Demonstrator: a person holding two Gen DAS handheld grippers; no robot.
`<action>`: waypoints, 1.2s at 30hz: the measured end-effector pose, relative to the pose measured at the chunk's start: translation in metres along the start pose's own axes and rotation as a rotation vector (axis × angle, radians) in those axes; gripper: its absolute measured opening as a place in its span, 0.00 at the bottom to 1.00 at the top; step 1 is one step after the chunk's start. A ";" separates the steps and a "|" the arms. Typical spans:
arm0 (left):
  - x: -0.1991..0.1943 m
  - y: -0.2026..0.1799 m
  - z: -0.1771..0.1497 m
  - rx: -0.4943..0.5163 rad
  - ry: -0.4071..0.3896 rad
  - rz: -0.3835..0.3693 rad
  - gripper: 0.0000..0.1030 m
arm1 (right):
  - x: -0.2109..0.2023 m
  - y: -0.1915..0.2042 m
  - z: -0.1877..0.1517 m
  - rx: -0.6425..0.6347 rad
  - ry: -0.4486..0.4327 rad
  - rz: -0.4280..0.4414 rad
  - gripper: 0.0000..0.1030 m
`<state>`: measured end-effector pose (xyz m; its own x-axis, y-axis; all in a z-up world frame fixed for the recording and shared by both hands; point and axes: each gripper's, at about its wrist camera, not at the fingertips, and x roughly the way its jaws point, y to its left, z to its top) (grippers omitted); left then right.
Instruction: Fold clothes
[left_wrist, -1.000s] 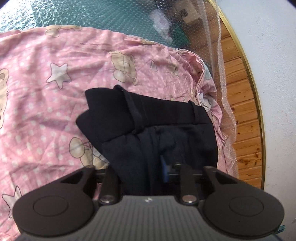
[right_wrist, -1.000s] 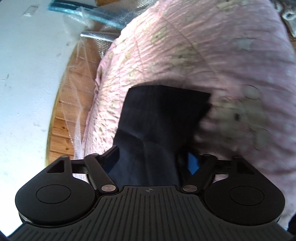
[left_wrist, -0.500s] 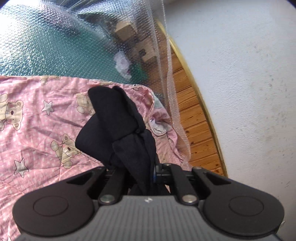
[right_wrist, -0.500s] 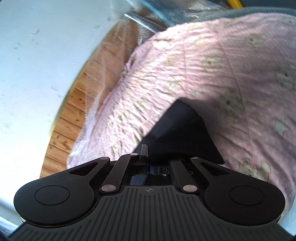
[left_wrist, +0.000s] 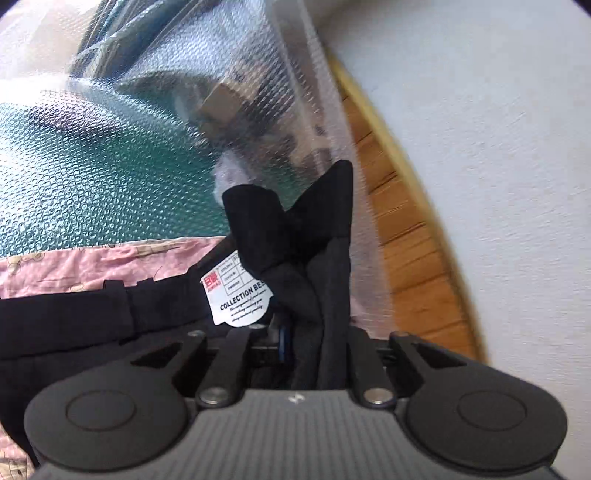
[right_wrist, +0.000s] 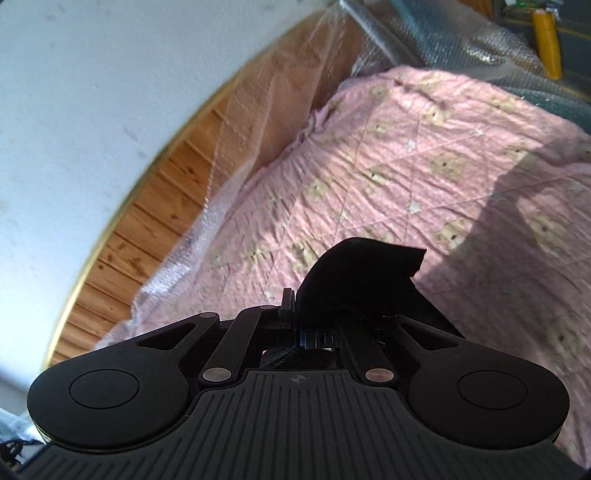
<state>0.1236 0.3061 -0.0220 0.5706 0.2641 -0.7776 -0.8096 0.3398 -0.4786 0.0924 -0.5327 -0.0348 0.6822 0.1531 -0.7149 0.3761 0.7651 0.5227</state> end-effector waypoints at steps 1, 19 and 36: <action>0.041 -0.015 0.001 0.036 0.015 0.095 0.17 | 0.036 0.013 0.008 0.000 0.037 -0.039 0.00; 0.071 0.053 0.008 0.354 0.050 -0.106 0.41 | 0.129 0.011 -0.070 -0.465 0.160 -0.347 0.29; -0.061 0.098 -0.004 0.322 -0.030 -0.080 0.47 | 0.077 -0.098 -0.009 -0.141 0.156 0.068 0.61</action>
<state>0.0089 0.3196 -0.0231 0.6381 0.2500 -0.7282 -0.6798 0.6270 -0.3804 0.1022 -0.5907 -0.1449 0.5936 0.2942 -0.7490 0.2333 0.8279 0.5101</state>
